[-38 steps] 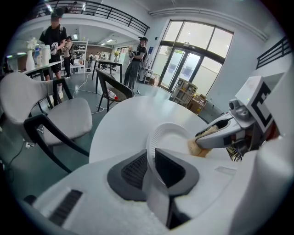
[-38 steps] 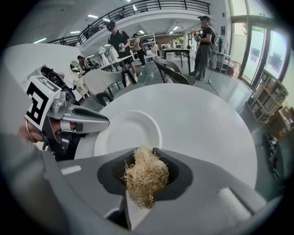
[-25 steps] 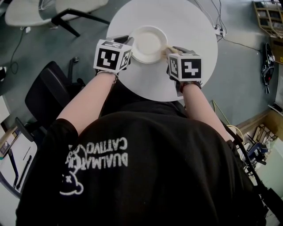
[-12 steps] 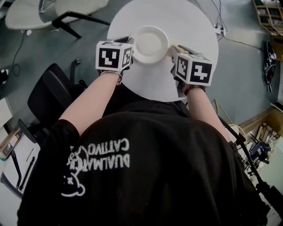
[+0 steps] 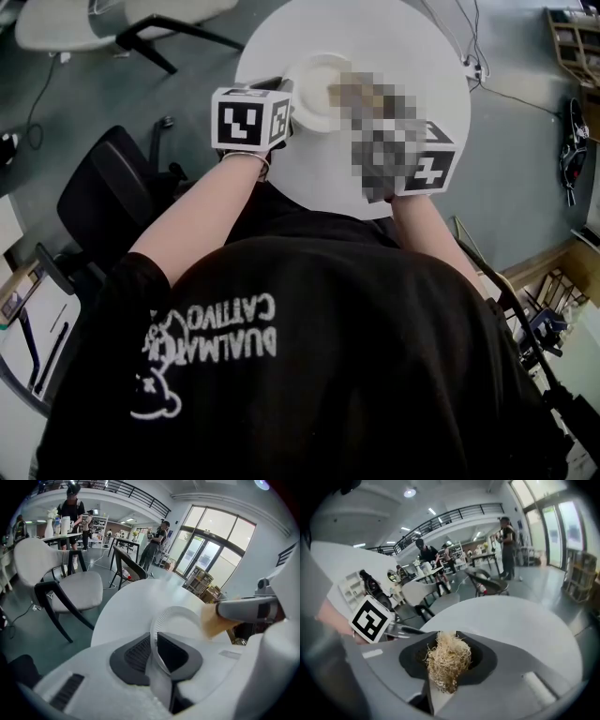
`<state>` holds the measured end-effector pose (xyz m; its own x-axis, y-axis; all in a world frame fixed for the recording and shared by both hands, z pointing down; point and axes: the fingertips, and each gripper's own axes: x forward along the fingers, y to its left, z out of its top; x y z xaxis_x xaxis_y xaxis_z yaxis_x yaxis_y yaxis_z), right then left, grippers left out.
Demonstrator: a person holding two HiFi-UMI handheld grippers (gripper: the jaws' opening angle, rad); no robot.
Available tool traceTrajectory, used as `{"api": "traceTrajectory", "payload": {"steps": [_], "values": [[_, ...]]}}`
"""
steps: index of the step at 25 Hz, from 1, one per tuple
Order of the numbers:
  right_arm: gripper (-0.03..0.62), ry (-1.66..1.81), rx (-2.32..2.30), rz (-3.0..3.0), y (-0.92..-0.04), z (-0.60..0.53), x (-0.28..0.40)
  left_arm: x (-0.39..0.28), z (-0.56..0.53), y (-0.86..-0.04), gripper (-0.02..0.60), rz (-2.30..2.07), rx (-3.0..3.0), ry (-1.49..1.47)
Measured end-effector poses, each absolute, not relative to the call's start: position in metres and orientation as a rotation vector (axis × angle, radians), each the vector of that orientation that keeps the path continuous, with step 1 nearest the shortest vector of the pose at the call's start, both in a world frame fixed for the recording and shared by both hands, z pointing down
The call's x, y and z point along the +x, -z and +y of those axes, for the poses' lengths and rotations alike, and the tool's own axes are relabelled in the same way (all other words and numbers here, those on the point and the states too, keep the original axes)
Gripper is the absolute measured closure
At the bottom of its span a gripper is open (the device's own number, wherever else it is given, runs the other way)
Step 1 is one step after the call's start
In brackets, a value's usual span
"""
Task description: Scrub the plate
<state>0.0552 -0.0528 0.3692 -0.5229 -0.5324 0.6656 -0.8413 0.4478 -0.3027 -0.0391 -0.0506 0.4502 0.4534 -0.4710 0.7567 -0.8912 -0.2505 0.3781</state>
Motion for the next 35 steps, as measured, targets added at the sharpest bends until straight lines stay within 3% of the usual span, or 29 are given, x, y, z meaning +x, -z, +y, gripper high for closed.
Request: {"api": "traceTrajectory", "payload": {"steps": [3, 10, 25, 35], "values": [[0.502, -1.017, 0.920, -2.225, -0.389, -0.031, 0.014, -0.038, -0.051, -0.450, 0.537, -1.139, 1.888, -0.642], [0.507, -0.942, 0.760, -2.159, -0.426, -0.015, -0.019, -0.040, -0.051, -0.452, 0.538, -1.120, 1.905, -0.644], [0.511, -0.736, 0.840, -1.995, -0.439, -0.014, 0.012, -0.036, -0.046, -0.453, 0.524, -1.041, 2.007, -0.736], [0.511, -0.821, 0.985, -1.915, -0.445, -0.018, 0.061, -0.033, -0.046, -0.455, 0.518, -1.019, 2.024, -0.770]]}}
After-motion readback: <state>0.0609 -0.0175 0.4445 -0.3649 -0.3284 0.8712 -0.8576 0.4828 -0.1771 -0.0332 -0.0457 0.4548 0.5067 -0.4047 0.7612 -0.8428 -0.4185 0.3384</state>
